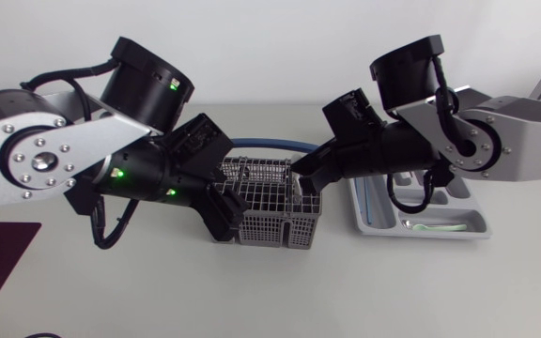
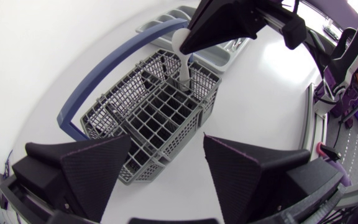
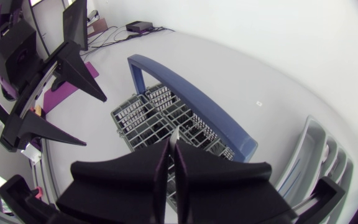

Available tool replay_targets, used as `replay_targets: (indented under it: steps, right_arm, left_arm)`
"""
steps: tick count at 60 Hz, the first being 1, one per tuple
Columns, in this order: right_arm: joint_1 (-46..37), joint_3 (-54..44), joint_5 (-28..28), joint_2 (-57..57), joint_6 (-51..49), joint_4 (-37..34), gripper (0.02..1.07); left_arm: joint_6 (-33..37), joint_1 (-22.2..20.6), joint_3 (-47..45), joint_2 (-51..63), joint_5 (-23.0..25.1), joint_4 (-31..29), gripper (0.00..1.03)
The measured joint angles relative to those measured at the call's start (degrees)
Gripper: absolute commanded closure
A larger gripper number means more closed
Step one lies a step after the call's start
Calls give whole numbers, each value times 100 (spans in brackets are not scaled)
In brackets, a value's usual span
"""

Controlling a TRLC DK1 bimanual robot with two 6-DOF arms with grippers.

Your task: Unload the cutlery basket into the drawer organizer.

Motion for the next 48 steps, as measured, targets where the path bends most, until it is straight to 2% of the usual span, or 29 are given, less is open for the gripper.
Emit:
replay_targets:
  steps: [37,48]
  right_arm:
    - [181,-17,-17,-498,-796,-284,101]
    - [192,15,94,-1032,-804,-918,101]
  left_arm:
    - [83,2,0,-20,-2,0,8]
    - [85,33,0,-20,-2,0,8]
